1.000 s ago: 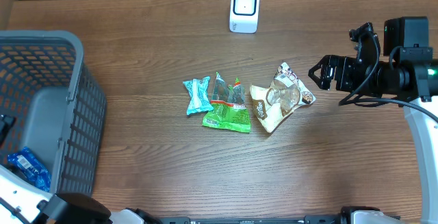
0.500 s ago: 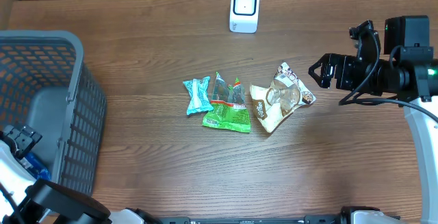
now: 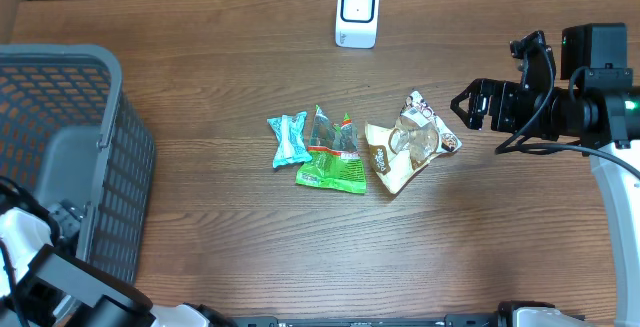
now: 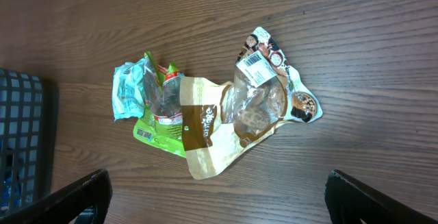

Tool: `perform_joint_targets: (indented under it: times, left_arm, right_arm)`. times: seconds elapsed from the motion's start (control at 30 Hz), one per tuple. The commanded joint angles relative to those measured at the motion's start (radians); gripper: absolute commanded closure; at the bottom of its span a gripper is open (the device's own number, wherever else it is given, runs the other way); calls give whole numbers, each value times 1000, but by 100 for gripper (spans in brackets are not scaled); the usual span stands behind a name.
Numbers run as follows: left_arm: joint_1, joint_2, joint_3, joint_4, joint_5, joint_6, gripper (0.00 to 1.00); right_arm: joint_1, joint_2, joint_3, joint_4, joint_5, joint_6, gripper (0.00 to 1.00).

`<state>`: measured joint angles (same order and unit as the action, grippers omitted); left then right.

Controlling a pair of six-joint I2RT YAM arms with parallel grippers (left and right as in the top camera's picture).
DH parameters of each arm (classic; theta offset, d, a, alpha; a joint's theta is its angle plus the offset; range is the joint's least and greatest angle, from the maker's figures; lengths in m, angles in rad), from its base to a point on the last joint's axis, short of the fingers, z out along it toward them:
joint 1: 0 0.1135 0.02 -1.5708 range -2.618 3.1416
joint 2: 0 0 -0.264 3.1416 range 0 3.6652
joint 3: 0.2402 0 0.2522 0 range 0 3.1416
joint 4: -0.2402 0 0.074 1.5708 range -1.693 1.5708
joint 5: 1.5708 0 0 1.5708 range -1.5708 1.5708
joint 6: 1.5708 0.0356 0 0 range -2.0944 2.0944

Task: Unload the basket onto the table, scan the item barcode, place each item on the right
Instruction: 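Grasp the blue packet in the basket with the left gripper and lift it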

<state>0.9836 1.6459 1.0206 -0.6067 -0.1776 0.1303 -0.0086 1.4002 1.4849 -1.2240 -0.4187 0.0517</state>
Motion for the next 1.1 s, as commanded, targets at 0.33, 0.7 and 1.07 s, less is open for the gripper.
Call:
perform_joint_targets:
  times: [0.33,0.7,1.07]
  left_arm:
    - [-4,82,-64,6,-6,-144,96]
    - [-84,72,31,-1,413,-218,96]
    - [-167,36,875,-575,704,-266,96]
  right_arm:
    - [2,0,11,2,-1,-3,0]
    - [2,0,11,32,-2,5,0]
    - [2,0,11,22,-2,31,0]
